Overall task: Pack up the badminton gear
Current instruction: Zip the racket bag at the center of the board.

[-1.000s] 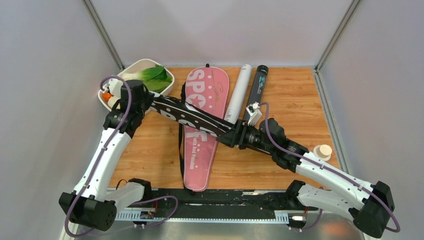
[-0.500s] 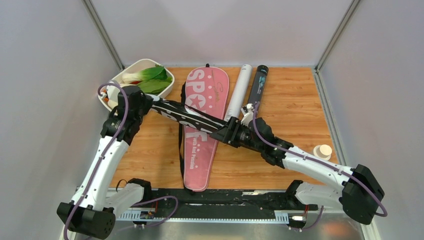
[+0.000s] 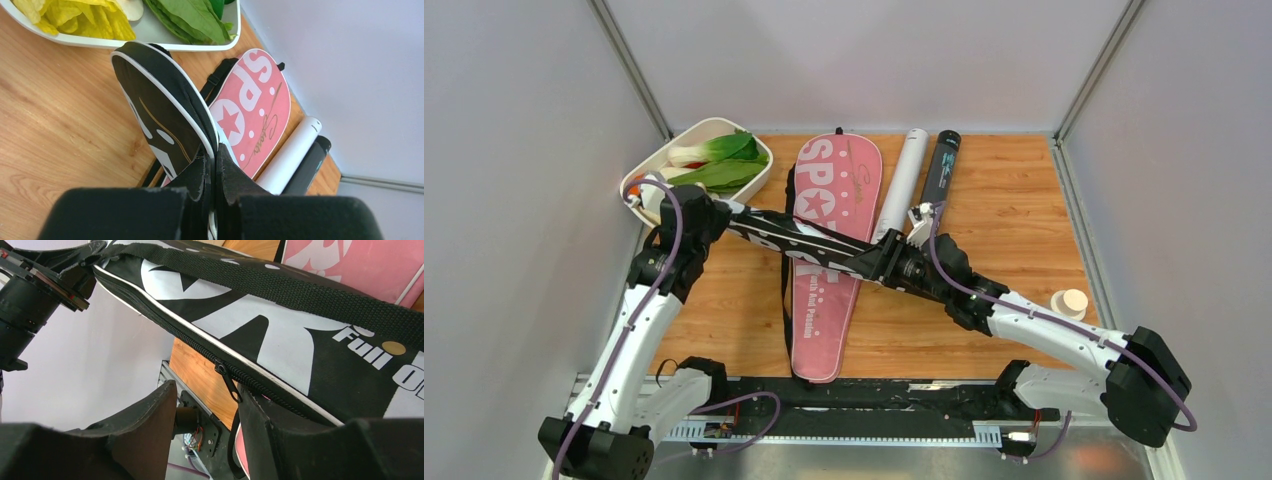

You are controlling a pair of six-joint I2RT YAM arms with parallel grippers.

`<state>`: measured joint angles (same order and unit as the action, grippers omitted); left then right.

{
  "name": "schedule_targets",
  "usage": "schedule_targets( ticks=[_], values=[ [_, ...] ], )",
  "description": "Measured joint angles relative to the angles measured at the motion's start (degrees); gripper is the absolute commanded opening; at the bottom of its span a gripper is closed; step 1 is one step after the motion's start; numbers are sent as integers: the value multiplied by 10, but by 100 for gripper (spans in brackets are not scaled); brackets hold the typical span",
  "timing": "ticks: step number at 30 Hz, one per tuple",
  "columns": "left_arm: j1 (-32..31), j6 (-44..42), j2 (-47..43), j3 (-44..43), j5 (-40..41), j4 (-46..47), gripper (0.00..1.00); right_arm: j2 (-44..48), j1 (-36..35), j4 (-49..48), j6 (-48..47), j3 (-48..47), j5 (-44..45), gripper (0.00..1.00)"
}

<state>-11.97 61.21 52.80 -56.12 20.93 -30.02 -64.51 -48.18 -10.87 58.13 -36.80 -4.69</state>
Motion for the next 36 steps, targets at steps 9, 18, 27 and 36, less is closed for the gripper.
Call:
schedule_targets(
  ticks=[9, 18, 27, 36],
  values=[
    [0, -5, -16, 7, 0, 2, 0, 1, 0, -2, -12, 2, 27, 42],
    [0, -7, -21, 11, 4, 2, 0, 7, 0, -7, -36, 12, 53, 0],
    [-2, -12, -3, 5, 22, 4, 0, 40, 4, 31, -106, 24, 52, 0],
    [5, -25, 67, -91, 60, 0, 0, 191, 76, 184, -122, 99, 100, 0]
  ],
)
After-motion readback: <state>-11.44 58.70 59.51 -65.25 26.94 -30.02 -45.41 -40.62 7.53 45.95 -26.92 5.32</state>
